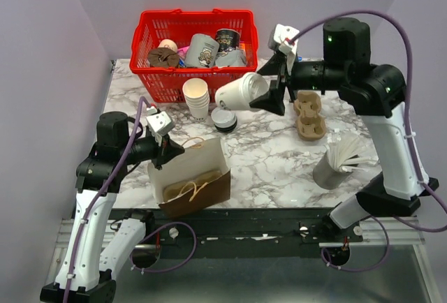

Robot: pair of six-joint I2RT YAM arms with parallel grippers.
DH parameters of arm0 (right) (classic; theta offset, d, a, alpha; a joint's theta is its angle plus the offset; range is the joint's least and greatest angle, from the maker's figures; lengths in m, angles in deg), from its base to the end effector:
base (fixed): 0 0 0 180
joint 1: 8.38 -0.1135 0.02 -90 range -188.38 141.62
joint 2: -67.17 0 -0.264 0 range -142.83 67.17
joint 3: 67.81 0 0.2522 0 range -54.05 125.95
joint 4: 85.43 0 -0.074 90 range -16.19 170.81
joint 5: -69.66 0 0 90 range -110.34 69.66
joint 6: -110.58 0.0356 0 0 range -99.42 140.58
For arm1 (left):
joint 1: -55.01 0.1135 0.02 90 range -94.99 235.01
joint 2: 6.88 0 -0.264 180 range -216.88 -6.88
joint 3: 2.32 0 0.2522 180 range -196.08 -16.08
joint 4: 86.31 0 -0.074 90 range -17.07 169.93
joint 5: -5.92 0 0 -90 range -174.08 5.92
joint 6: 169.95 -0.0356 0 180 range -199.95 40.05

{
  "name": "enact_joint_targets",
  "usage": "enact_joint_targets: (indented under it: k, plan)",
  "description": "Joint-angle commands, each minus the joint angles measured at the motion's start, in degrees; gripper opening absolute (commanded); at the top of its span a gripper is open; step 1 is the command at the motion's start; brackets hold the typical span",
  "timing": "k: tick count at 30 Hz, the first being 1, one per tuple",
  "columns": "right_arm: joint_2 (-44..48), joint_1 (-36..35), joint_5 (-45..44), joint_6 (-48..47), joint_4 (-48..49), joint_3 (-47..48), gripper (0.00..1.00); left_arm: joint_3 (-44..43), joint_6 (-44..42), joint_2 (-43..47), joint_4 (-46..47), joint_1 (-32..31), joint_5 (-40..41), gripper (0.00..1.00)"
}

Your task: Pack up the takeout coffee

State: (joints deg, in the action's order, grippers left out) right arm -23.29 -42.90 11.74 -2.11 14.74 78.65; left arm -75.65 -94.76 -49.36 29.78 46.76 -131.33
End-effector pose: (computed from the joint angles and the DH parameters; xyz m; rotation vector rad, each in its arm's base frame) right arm 0.2022 0.1620 0.5445 -1.2537 1.5364 0.6883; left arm 0.1191 -0.0437 0.3676 0.8585 1.8516 -0.8056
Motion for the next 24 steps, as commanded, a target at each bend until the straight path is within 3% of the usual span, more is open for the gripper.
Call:
enact_joint_targets:
  k: [1, 4, 11, 16, 24]
  plan:
    - [5.1, -7.55, 7.92, -2.87, 3.48, -3.05, 0.12, -0.46, 2.06, -0.67, 2.78, 0.25, -3.47, 0.0]
    - [7.48, -12.91, 7.65, -6.03, 3.58, -6.23, 0.0, -1.16, 3.29, -1.64, 4.44, 0.25, -3.91, 0.0]
    - [7.13, -19.96, 5.55, -17.97, -5.38, -6.93, 0.01, -2.48, 5.23, -2.96, 7.35, 0.17, -4.79, 0.0]
    - [6.96, -25.75, 0.02, -24.14, -5.22, -10.0, 0.0, -1.69, 5.93, -2.35, 7.96, 0.17, -6.02, 0.0]
    - [-0.14, -31.22, -13.61, -21.78, 1.55, -14.23, 0.01, -0.37, 5.67, 0.55, 8.05, 0.08, -6.1, 0.0]
